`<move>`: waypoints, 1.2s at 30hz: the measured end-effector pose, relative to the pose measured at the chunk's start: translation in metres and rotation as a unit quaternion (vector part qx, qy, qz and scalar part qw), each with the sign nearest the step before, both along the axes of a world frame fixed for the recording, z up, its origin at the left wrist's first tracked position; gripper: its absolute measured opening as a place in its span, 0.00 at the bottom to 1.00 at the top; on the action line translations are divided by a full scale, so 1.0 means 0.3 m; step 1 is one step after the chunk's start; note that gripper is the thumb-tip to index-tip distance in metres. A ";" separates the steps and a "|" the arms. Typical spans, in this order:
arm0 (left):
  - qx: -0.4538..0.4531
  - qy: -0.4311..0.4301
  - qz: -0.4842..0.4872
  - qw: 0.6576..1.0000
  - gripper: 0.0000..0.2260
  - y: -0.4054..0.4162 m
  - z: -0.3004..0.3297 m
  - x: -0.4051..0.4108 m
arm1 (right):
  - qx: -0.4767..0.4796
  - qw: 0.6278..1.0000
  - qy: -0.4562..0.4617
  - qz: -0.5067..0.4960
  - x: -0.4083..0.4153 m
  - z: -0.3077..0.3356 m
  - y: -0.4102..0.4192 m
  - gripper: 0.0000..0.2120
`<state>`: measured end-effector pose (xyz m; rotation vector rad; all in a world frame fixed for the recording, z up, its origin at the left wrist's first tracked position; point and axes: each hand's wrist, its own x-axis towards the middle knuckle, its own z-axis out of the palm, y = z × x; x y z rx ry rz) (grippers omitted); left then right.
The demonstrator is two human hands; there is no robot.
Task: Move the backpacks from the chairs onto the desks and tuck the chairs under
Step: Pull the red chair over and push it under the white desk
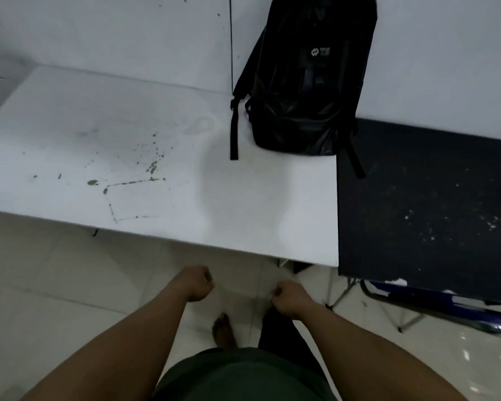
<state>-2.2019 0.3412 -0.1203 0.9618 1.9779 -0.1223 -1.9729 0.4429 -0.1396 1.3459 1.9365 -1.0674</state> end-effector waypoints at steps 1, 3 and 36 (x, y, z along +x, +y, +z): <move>-0.005 -0.005 0.004 1.000 0.14 -0.038 -0.006 0.001 | -0.008 1.000 0.004 -0.012 0.008 -0.009 -0.040 0.08; -0.014 -0.013 0.014 1.000 0.15 -0.106 -0.021 0.010 | -0.023 0.999 0.008 -0.027 0.029 -0.018 -0.106 0.10; 0.042 -0.049 0.189 0.980 0.11 -0.974 -0.021 0.685 | -0.012 0.999 0.036 0.037 0.574 -0.043 -0.816 0.16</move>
